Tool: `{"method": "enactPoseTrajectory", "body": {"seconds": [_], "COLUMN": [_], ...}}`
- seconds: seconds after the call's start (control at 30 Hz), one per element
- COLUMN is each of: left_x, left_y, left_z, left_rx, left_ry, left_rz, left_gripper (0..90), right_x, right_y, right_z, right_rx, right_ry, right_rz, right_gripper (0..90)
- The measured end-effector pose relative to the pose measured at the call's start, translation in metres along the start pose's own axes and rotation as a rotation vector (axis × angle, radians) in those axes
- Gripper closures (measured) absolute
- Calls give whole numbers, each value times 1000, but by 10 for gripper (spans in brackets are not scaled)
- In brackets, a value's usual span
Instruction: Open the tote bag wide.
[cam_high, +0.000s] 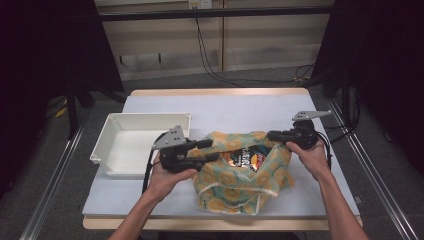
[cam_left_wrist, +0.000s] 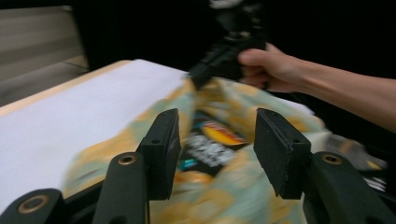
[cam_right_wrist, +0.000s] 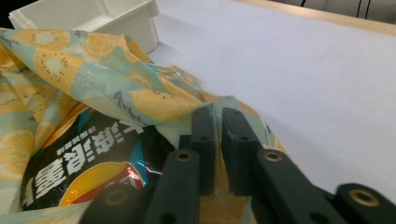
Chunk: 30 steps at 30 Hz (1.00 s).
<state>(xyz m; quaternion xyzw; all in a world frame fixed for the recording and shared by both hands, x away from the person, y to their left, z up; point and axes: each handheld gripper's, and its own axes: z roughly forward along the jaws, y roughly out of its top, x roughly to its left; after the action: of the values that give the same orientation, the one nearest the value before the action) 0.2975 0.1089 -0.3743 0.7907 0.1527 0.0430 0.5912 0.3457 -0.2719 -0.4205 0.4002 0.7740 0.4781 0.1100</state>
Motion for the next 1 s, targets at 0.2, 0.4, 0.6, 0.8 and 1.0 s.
{"method": "enactPoseTrajectory", "body": {"seconds": [0.2, 0.4, 0.6, 0.8, 1.0], "left_x": [-30, -50, -49, -45, -74], "left_y": [0, -3, -16, -34, -39], "left_z": [52, 99, 125, 134, 150], "left_rx": [81, 163, 229, 255, 272], "left_ry": [-126, -170, -97, -151, -263], "left_rz": [7, 26, 24, -7, 82], "left_gripper": [403, 266, 443, 893, 900], "right_x": [9, 11, 10, 5, -17], "right_y": [5, 10, 6, 0, 0], "right_z": [-10, -12, 3, 16, 24], "right_rx": [-10, -13, 30, 83, 81], "right_ry": [5, -10, 4, 14, -37], "right_rz": [-29, -47, -45, -41, 39], "right_gripper": [569, 483, 452, 719, 898]}}
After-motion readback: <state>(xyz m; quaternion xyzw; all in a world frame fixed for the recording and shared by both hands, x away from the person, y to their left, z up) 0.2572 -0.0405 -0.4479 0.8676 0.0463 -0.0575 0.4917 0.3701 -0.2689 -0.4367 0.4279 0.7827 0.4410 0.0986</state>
